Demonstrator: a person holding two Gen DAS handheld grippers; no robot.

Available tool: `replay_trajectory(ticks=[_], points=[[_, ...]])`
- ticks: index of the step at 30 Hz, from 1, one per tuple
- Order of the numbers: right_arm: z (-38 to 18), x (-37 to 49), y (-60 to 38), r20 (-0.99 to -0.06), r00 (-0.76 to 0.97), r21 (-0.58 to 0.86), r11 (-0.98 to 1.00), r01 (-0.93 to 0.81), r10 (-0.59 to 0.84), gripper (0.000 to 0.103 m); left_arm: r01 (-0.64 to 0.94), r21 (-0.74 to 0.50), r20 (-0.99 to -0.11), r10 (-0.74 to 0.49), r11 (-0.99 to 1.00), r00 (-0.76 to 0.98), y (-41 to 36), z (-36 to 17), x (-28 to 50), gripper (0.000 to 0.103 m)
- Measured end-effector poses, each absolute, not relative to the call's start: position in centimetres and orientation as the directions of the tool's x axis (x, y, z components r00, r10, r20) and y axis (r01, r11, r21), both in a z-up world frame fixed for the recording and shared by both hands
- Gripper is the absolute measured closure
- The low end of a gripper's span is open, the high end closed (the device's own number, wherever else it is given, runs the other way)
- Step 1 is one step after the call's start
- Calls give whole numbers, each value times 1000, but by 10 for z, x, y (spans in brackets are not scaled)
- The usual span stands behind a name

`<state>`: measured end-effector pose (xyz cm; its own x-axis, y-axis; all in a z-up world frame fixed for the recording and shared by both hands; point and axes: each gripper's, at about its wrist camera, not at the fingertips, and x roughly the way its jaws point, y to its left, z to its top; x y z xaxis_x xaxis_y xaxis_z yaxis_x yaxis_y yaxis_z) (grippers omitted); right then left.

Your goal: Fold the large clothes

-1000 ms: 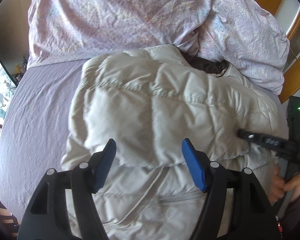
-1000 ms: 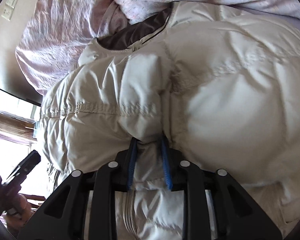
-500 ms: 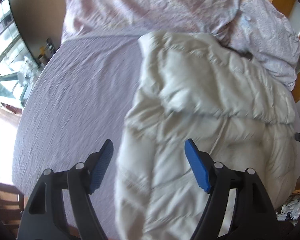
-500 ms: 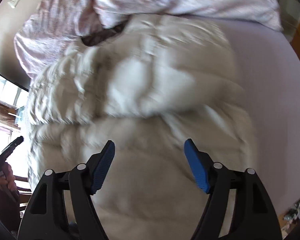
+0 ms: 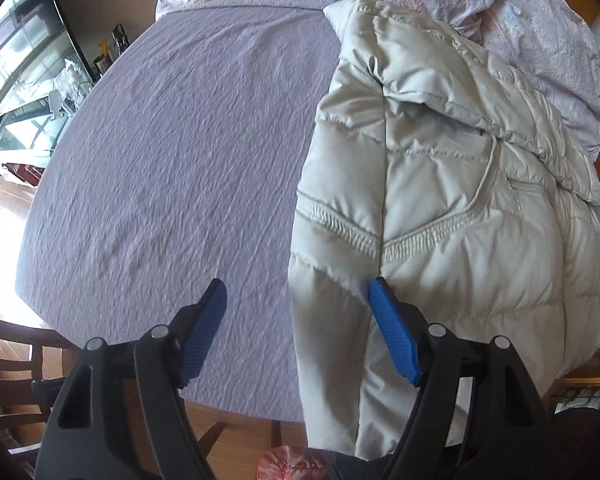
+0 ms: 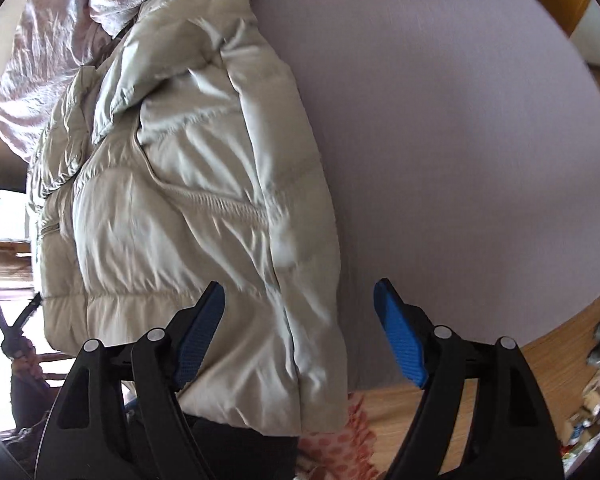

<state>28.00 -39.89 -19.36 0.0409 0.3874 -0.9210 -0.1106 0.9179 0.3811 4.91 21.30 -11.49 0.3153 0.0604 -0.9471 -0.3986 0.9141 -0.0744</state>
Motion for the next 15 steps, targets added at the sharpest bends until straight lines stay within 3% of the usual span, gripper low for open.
replay_trajectory(ticks=[7, 9, 11, 15], points=[[-203, 261, -421, -878, 12, 475, 873, -107, 479, 25, -409, -123, -948, 14, 904, 317, 205, -124, 33, 32], [-204, 257, -424, -862, -2, 503, 857, -114, 506, 32, -409, -141, -947, -2, 902, 322, 203, -126, 28, 35], [-203, 255, -424, -849, -19, 526, 842, -116, 528, 46, -406, -163, -944, -23, 899, 328, 200, -127, 24, 42], [-204, 247, -419, -839, -34, 542, 831, -128, 542, 55, -395, -182, -941, -43, 900, 335, 196, -127, 15, 52]])
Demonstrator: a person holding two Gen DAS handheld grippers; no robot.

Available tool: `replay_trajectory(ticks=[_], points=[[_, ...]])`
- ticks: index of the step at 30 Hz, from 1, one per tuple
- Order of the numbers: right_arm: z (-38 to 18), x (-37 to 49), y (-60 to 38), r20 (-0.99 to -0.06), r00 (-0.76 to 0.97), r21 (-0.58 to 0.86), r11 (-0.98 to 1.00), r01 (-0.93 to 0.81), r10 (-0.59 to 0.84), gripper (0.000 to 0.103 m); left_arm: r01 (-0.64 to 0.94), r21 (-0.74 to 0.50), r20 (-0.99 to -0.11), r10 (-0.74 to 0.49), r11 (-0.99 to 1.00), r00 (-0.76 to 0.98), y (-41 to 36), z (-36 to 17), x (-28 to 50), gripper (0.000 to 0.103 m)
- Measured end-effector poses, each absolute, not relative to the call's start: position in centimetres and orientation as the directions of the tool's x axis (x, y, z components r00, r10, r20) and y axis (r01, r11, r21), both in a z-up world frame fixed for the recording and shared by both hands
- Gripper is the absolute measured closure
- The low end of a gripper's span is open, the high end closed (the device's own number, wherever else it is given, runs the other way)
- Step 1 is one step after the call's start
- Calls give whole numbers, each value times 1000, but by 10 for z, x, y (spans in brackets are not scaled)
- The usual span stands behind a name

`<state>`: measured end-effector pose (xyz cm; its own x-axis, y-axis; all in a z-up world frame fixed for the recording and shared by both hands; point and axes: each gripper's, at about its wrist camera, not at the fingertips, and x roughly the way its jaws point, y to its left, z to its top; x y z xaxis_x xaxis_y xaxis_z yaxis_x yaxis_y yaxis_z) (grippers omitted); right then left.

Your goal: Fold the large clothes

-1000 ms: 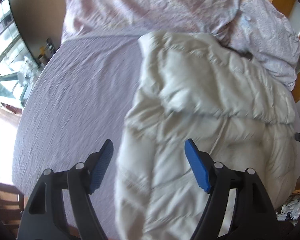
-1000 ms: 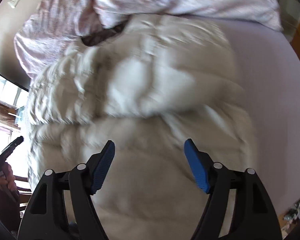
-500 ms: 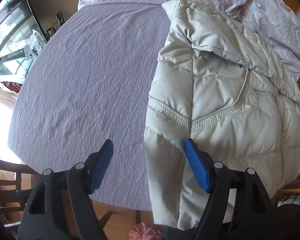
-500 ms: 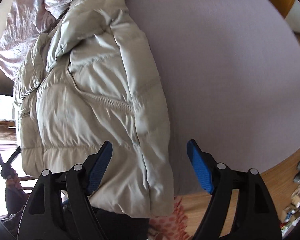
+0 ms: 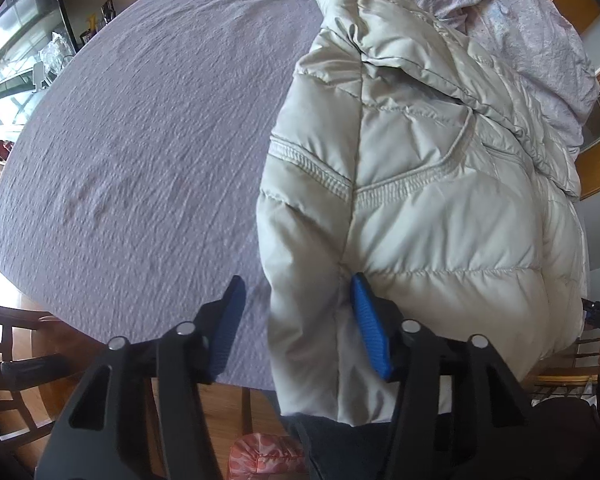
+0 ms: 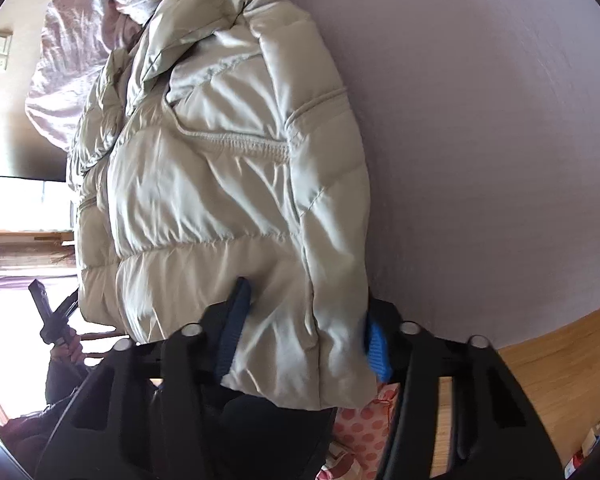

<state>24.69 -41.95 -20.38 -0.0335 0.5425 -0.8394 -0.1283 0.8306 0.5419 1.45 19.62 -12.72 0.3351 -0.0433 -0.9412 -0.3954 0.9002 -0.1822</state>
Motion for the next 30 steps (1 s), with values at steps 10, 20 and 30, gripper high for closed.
replay_trajectory(ticks=[10, 20, 30], points=[[-193, 252, -409, -814, 10, 568, 800, -191, 581, 90, -365, -178, -939, -47, 914, 341, 175, -122, 29, 85], [-161, 266, -398, -775, 104, 584, 769, -259, 624, 93, -362, -171, -922, -19, 916, 388, 176, -97, 31, 96], [-122, 291, -391, -718, 198, 594, 736, -324, 667, 94, -337, -155, -870, 34, 928, 493, 180, -49, 42, 99]])
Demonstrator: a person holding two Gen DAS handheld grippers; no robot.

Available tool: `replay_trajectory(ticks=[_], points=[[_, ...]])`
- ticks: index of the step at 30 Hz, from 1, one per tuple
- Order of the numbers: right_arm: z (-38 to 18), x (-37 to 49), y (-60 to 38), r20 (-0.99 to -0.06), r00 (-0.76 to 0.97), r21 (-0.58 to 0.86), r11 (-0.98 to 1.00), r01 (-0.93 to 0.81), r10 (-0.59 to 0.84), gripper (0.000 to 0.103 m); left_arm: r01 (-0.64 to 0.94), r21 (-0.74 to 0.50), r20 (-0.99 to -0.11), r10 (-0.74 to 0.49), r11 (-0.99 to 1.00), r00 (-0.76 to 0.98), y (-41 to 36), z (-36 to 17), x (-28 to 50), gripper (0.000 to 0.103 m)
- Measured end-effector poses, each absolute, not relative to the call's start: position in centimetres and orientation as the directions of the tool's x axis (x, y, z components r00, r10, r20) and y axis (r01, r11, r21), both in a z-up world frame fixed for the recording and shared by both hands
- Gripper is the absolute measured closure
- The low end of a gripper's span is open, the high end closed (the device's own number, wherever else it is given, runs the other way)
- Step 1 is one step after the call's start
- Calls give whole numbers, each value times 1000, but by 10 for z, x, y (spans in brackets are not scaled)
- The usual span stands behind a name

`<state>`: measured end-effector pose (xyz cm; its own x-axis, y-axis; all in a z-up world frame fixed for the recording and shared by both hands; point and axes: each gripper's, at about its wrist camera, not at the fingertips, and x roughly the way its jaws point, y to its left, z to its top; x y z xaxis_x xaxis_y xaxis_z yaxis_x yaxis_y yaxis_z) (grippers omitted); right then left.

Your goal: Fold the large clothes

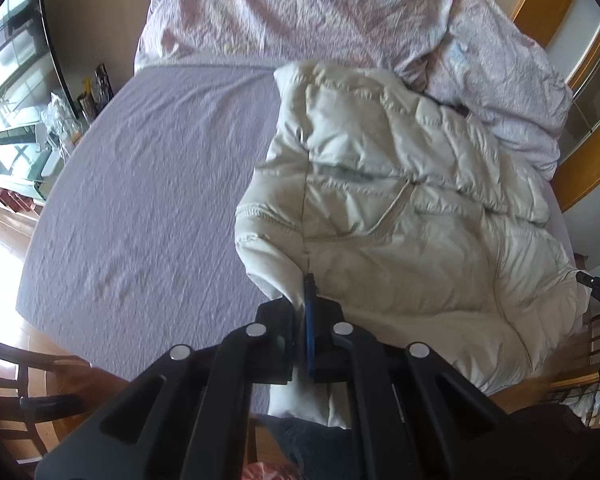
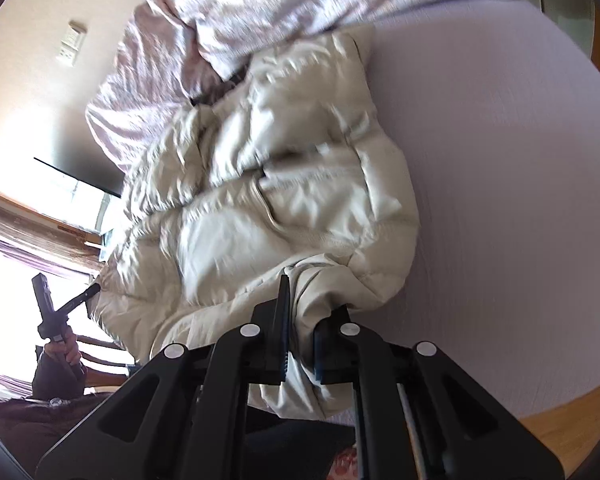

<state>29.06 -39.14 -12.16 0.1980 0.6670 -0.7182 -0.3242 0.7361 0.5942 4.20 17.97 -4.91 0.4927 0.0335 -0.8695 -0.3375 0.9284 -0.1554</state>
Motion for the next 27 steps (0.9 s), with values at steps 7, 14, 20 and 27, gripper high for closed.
replay_trajectory(ticks=[7, 14, 20, 27], points=[[-93, 323, -375, -695, 266, 572, 738, -358, 668, 94, -325, -141, -819, 74, 935, 569, 184, -13, 73, 99], [-73, 363, -362, -683, 321, 554, 752, -358, 656, 94, -331, -103, -790, 125, 938, 601, 194, 11, 123, 99], [-57, 397, -348, -676, 369, 537, 770, -345, 637, 94, -330, -77, -772, 153, 941, 617, 197, 21, 168, 99], [-50, 440, -334, -689, 417, 518, 805, -290, 593, 94, -339, -89, -762, 155, 937, 629, 209, 28, 217, 99]])
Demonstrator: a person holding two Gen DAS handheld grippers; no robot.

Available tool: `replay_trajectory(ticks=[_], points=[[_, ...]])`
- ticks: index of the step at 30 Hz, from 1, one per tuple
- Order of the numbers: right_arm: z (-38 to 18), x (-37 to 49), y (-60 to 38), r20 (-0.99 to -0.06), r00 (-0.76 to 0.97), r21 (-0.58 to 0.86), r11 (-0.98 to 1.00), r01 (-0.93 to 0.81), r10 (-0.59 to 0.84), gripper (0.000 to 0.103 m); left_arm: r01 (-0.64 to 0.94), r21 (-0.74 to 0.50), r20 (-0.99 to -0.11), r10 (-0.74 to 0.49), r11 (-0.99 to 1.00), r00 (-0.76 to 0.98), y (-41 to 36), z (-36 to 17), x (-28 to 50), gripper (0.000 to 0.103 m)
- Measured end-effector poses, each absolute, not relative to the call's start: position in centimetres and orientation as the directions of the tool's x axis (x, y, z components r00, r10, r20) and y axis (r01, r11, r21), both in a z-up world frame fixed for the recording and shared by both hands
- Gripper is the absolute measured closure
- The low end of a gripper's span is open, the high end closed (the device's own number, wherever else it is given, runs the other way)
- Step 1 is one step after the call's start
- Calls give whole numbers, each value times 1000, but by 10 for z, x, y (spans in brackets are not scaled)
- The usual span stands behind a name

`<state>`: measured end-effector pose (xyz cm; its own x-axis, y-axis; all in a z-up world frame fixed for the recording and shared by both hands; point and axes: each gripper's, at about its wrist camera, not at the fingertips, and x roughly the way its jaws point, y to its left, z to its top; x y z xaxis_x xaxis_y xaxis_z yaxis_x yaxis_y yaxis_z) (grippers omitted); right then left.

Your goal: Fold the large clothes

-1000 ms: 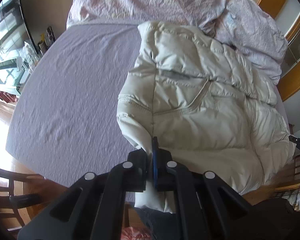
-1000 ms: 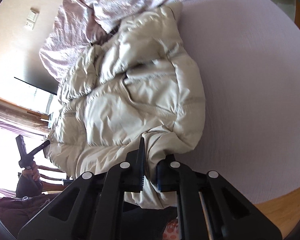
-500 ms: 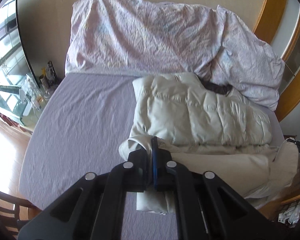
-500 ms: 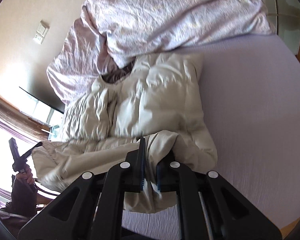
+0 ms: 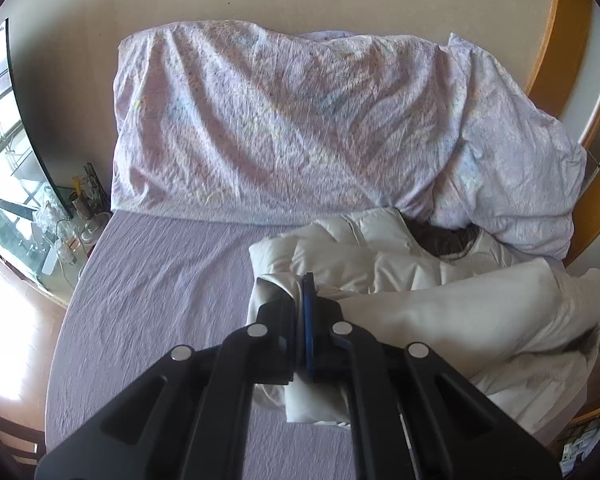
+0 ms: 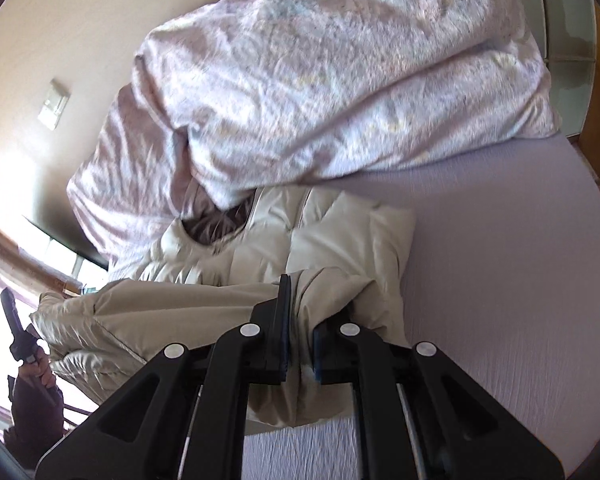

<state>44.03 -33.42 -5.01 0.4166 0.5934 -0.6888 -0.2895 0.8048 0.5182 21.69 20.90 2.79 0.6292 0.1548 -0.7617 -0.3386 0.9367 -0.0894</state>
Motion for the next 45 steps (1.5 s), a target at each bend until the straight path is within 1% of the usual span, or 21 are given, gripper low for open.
replay_trajectory(ticks=[7, 21, 24, 25, 26, 27, 28, 29, 33, 36, 37, 38, 39, 40, 42, 45], points=[[-72, 485, -324, -718, 437, 541, 829, -139, 542, 94, -375, -102, -786, 156, 922, 598, 225, 11, 270, 99], [-118, 553, -297, -788, 355, 530, 848, -28, 504, 94, -470, -115, -854, 155, 875, 497, 256, -46, 345, 99], [-130, 564, -295, -795, 334, 541, 841, 14, 506, 93, -494, -115, -868, 155, 862, 472, 261, -57, 361, 98], [-134, 568, -296, -795, 321, 554, 832, 39, 515, 93, -502, -112, -874, 155, 858, 460, 262, -62, 367, 96], [-138, 571, -299, -787, 307, 579, 813, 68, 535, 89, -507, -110, -878, 156, 855, 453, 262, -65, 370, 95], [-140, 572, -304, -774, 298, 607, 789, 97, 559, 88, -512, -108, -883, 155, 852, 444, 263, -68, 373, 95], [-140, 573, -309, -761, 293, 629, 769, 114, 579, 86, -513, -106, -886, 153, 852, 437, 263, -69, 375, 95], [-140, 573, -313, -745, 291, 652, 748, 127, 600, 81, -510, -106, -889, 149, 853, 434, 262, -70, 376, 94], [-127, 567, -332, -693, 320, 710, 689, 145, 646, 71, -502, -119, -894, 127, 857, 429, 263, -69, 378, 88], [-113, 560, -341, -679, 346, 719, 682, 134, 648, 62, -497, -123, -897, 118, 859, 426, 262, -63, 378, 82], [-106, 556, -345, -671, 365, 722, 680, 125, 645, 57, -495, -121, -898, 118, 861, 424, 262, -60, 379, 76], [-98, 552, -349, -663, 387, 725, 679, 118, 641, 49, -494, -117, -897, 122, 861, 425, 261, -57, 378, 61], [-87, 546, -355, -651, 423, 726, 680, 104, 631, 45, -494, -107, -886, 142, 863, 441, 260, -50, 377, 46], [-80, 542, -358, -644, 442, 725, 682, 93, 624, 40, -499, -85, -873, 177, 862, 454, 258, -42, 374, 25], [-69, 536, -359, -629, 463, 724, 688, 55, 625, 40, -491, -82, -859, 188, 867, 476, 256, -31, 371, 24], [-54, 519, -346, -643, 447, 685, 728, -26, 622, 40, -469, -103, -844, 172, 877, 508, 248, -16, 362, 24]])
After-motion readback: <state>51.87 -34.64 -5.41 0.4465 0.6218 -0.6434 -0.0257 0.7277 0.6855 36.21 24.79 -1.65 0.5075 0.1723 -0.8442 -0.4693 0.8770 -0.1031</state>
